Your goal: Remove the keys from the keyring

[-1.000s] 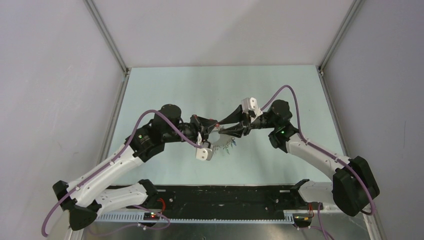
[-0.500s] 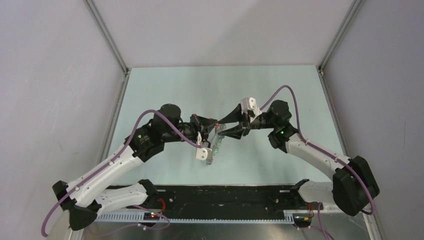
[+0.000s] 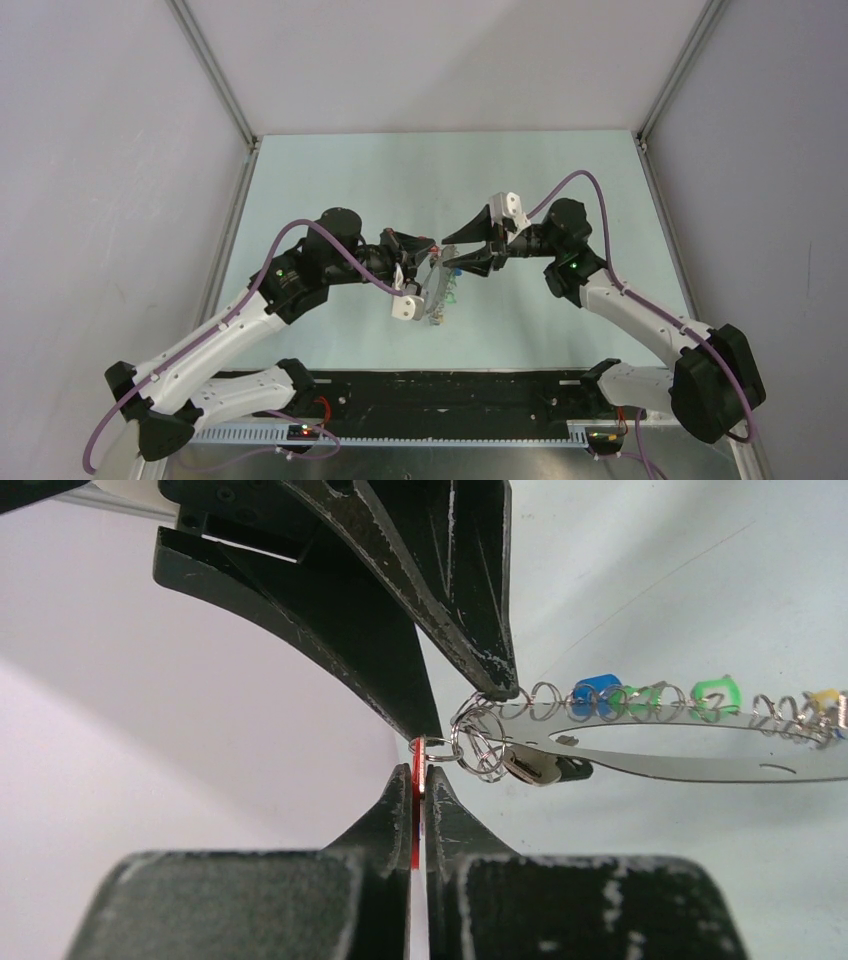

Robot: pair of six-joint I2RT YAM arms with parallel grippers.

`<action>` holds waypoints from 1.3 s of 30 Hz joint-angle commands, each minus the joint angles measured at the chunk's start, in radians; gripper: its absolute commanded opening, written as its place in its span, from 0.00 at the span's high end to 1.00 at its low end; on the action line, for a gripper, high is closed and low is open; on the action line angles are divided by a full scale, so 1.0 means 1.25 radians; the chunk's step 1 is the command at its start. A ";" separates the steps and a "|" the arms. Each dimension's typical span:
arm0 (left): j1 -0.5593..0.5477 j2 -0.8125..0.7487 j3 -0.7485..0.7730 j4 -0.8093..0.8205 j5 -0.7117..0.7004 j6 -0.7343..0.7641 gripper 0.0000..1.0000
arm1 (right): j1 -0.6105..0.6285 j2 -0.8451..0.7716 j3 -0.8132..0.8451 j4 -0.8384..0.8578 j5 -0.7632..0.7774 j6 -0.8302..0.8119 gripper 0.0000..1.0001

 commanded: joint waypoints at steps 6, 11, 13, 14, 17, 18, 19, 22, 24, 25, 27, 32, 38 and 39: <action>0.001 -0.012 0.043 0.046 -0.002 0.021 1.00 | 0.026 -0.032 0.027 -0.060 -0.027 -0.030 0.53; 0.001 -0.011 0.043 0.045 -0.003 0.022 1.00 | 0.041 -0.053 0.027 -0.109 -0.022 -0.050 0.54; 0.001 -0.012 0.042 0.045 -0.002 0.022 1.00 | 0.043 -0.064 0.027 -0.125 -0.016 -0.058 0.54; 0.001 -0.013 0.042 0.045 0.000 0.023 1.00 | 0.043 -0.072 0.027 -0.133 -0.014 -0.061 0.54; 0.001 -0.013 0.041 0.045 0.003 0.023 1.00 | 0.043 -0.085 0.027 -0.140 -0.009 -0.067 0.53; 0.001 -0.015 0.040 0.045 0.005 0.022 1.00 | 0.041 -0.087 0.027 -0.141 -0.004 -0.068 0.53; 0.001 -0.016 0.040 0.045 0.007 0.022 1.00 | 0.040 -0.089 0.027 -0.141 0.000 -0.070 0.53; 0.000 -0.021 0.038 0.046 0.018 0.023 1.00 | 0.031 -0.092 0.027 -0.120 0.012 -0.062 0.54; 0.000 -0.023 0.035 0.046 0.021 0.025 1.00 | 0.023 -0.092 0.027 -0.093 0.014 -0.046 0.54; 0.000 -0.023 0.035 0.045 0.024 0.025 1.00 | 0.020 -0.090 0.027 -0.084 0.016 -0.038 0.54; 0.001 -0.024 0.034 0.046 0.029 0.024 1.00 | 0.017 -0.084 0.027 -0.061 0.027 -0.032 0.54; 0.000 -0.027 0.035 0.045 0.038 0.026 1.00 | 0.008 -0.029 0.028 0.026 0.026 0.004 0.54; 0.000 -0.026 0.037 0.046 0.030 0.029 1.00 | 0.035 0.050 0.049 0.065 -0.020 0.028 0.57; 0.000 -0.026 0.037 0.046 0.029 0.029 1.00 | 0.040 0.055 0.049 0.071 -0.021 0.029 0.60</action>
